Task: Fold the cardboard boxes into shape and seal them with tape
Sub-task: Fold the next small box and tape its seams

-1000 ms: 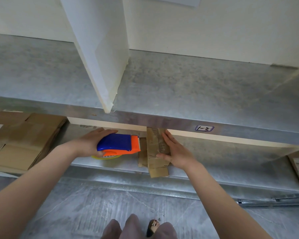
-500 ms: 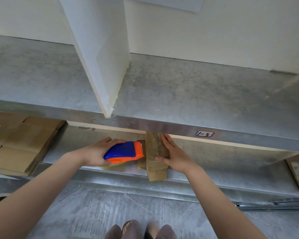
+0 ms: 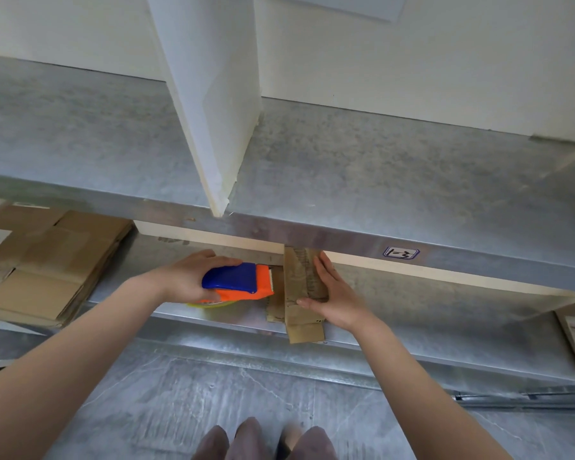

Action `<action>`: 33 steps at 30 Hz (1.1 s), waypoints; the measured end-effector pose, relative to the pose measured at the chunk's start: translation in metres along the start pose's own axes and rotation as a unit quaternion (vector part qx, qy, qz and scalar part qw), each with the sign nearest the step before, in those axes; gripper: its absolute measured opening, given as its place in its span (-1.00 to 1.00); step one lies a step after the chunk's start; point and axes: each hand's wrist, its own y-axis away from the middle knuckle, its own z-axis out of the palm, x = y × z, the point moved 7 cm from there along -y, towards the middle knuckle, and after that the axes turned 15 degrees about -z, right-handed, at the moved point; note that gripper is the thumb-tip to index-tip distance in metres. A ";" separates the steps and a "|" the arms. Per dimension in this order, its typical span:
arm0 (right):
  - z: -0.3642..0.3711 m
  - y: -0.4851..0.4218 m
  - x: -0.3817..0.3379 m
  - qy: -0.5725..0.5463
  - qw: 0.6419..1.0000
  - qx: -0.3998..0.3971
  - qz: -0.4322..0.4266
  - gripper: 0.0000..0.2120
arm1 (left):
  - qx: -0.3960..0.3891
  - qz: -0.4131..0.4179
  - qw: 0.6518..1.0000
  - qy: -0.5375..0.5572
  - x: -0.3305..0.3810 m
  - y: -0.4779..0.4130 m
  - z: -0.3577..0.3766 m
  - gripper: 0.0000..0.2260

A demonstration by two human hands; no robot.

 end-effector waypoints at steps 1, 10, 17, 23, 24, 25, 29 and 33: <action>0.000 0.000 -0.001 -0.001 1.000 -0.001 0.000 -0.03 | 0.000 0.001 1.000 -0.005 0.002 -0.003 0.001 -0.34; -0.001 0.002 -0.002 -0.003 1.000 0.000 -0.001 -0.04 | -0.024 -0.007 1.000 -0.010 0.001 -0.014 0.015 -0.32; 0.000 0.000 0.000 -0.010 1.000 0.010 0.008 -0.05 | 0.013 0.031 0.998 -0.047 0.031 -0.020 0.011 -0.40; 0.001 0.000 0.001 -0.019 1.000 0.020 0.011 -0.05 | 0.041 0.021 0.993 -0.106 0.046 -0.022 0.006 -0.40; 0.002 0.000 0.000 -0.019 1.000 0.020 0.010 -0.05 | 0.044 0.021 0.993 -0.111 0.048 -0.020 0.006 -0.40; 0.002 -0.001 0.000 -0.018 1.000 0.020 0.010 -0.05 | 0.048 0.022 0.992 -0.116 0.050 -0.019 0.005 -0.40; 0.003 -0.002 0.000 -0.019 1.000 0.021 0.009 -0.03 | 0.061 0.003 0.987 -0.145 0.053 -0.017 0.006 -0.38; 0.004 -0.001 0.002 -0.024 1.000 0.018 0.005 -0.03 | 0.059 -0.021 0.967 -0.248 0.048 -0.013 0.029 -0.38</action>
